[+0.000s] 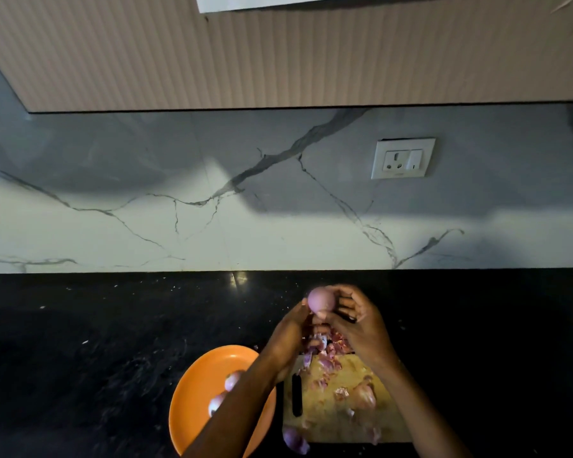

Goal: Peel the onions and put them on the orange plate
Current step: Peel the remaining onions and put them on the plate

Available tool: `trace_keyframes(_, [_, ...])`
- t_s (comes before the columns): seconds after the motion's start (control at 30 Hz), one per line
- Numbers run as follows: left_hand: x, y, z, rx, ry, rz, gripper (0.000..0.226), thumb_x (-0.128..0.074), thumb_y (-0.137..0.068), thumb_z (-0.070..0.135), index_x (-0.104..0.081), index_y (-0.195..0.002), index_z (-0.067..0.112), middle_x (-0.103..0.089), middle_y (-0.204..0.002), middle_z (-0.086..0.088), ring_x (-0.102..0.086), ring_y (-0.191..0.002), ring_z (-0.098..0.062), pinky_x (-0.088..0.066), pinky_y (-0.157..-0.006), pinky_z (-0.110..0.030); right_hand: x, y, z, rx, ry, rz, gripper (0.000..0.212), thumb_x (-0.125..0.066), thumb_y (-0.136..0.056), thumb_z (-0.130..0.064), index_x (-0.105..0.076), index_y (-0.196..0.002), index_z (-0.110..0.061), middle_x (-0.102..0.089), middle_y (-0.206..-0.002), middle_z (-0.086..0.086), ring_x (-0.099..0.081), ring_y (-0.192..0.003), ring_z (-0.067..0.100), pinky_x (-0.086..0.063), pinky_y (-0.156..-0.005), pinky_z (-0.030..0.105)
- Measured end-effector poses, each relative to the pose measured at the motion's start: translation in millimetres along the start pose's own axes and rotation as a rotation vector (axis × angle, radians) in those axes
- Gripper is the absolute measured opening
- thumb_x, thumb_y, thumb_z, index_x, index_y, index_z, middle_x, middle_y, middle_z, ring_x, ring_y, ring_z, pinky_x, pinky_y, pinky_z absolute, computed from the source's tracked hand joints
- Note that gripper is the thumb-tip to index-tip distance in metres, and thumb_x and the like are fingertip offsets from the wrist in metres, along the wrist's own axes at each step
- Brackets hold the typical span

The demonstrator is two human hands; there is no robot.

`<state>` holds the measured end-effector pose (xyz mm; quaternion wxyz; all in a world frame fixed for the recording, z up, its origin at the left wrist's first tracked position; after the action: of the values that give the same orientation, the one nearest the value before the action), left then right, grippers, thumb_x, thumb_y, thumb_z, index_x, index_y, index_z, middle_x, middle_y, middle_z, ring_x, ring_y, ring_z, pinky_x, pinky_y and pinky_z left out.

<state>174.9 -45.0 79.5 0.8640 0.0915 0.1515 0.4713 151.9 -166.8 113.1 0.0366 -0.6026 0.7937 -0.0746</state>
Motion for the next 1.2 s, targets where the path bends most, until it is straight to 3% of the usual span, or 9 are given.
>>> trace_keyframes(0.07, [-2.3, -2.1, -4.1, 0.033, 0.182, -0.004, 0.051, -0.031, -0.108, 0.041, -0.066, -0.124, 0.008, -0.073, -0.104, -0.012, -0.071, -0.084, -0.015, -0.055, -0.067, -0.024, -2.4, -0.9, 0.1, 0.017, 0.064, -0.008, 0.043, -0.085, -0.079, -0.016, -0.066, -0.113, -0.034, -0.072, -0.116, -0.006, -0.068, -0.108, 0.013, -0.055, -0.089, 0.027])
trace_keyframes(0.17, [8.5, -4.3, -1.4, -0.002, 0.261, 0.050, 0.052, -0.033, -0.107, 0.043, -0.065, -0.122, 0.005, -0.074, -0.099, -0.013, -0.071, -0.081, -0.015, -0.057, -0.068, -0.025, -5.4, -0.2, -5.0, 0.035, 0.121, -0.060, 0.035, -0.081, -0.080, -0.027, -0.068, -0.113, -0.033, -0.071, -0.114, -0.012, -0.067, -0.108, 0.009, -0.054, -0.092, 0.028])
trace_keyframes(0.4, [16.3, -4.5, 8.3, -0.099, 0.135, 0.087, 0.055, -0.037, -0.105, 0.047, -0.061, -0.126, 0.002, -0.070, -0.106, -0.011, -0.066, -0.086, -0.015, -0.053, -0.073, -0.026, -3.1, -10.6, -21.1, 0.143, 0.189, 0.007, 0.025, -0.079, -0.084, -0.014, -0.076, -0.104, -0.029, -0.068, -0.107, -0.016, -0.067, -0.102, 0.009, -0.054, -0.086, 0.021])
trace_keyframes(0.57, [15.5, -4.5, 9.3, -0.100, 0.132, 0.093, 0.053, -0.037, -0.105, 0.049, -0.064, -0.125, 0.008, -0.070, -0.107, -0.013, -0.064, -0.087, -0.016, -0.052, -0.075, -0.029, -2.5, -13.5, -15.8, 0.145, 0.132, 0.072, 0.016, -0.077, -0.085, -0.012, -0.079, -0.097, -0.024, -0.068, -0.101, -0.012, -0.070, -0.098, 0.012, -0.056, -0.087, 0.026])
trace_keyframes(0.7, [18.9, -5.0, 2.0, -0.077, 0.115, 0.103, 0.051, -0.036, -0.106, 0.048, -0.067, -0.122, 0.010, -0.072, -0.114, -0.015, -0.069, -0.095, -0.018, -0.053, -0.080, -0.031, -2.9, -11.0, -20.1, 0.221, 0.318, 0.112, 0.008, -0.074, -0.089, -0.010, -0.076, -0.093, -0.017, -0.066, -0.093, -0.013, -0.068, -0.092, 0.009, -0.056, -0.082, 0.026])
trace_keyframes(0.83, [18.0, -7.1, -3.1, -0.060, 0.139, 0.095, 0.051, -0.034, -0.107, 0.045, -0.069, -0.116, 0.010, -0.075, -0.103, -0.012, -0.071, -0.083, -0.014, -0.054, -0.073, -0.026, -5.6, -10.4, -25.7, 0.274, 0.425, 0.109, 0.006, -0.070, -0.093, -0.011, -0.072, -0.097, -0.016, -0.067, -0.094, -0.012, -0.066, -0.090, 0.003, -0.055, -0.079, 0.025])
trace_keyframes(0.93, [21.1, -8.4, -2.2, -0.062, 0.150, 0.111, 0.053, -0.035, -0.106, 0.049, -0.070, -0.118, 0.011, -0.074, -0.104, -0.012, -0.069, -0.085, -0.015, -0.053, -0.078, -0.031, 1.6, -10.1, -24.4, 0.235, 0.370, 0.144, 0.012, -0.068, -0.094, -0.016, -0.070, -0.105, -0.022, -0.072, -0.098, -0.017, -0.069, -0.096, 0.001, -0.056, -0.083, 0.024])
trace_keyframes(1.07, [26.7, -11.8, -0.4, -0.090, 0.133, 0.147, 0.050, -0.037, -0.105, 0.049, -0.067, -0.119, 0.011, -0.072, -0.098, -0.009, -0.064, -0.074, -0.011, -0.051, -0.068, -0.026, -7.5, -4.5, -31.7, 0.290, 0.401, 0.063, 0.035, -0.073, -0.089, -0.003, -0.066, -0.120, -0.019, -0.072, -0.107, -0.015, -0.069, -0.100, -0.002, -0.053, -0.085, 0.014])
trace_keyframes(1.2, [27.7, -9.1, 2.5, -0.127, 0.100, 0.173, 0.045, -0.040, -0.104, 0.047, -0.068, -0.117, 0.013, -0.074, -0.101, -0.009, -0.069, -0.083, -0.013, -0.053, -0.075, -0.029, -9.6, -1.2, -30.1, 0.290, 0.460, 0.063, 0.042, -0.073, -0.089, -0.002, -0.063, -0.126, -0.019, -0.070, -0.107, -0.018, -0.067, -0.100, -0.006, -0.050, -0.086, 0.009])
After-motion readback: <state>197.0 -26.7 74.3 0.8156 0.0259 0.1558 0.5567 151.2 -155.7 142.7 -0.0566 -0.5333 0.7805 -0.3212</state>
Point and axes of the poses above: each hand's wrist, its own y-axis away from the middle knuckle, its own x-axis out of the back of the hand, z = x × y, the point moved 10 cm from there along -y, towards the middle knuckle
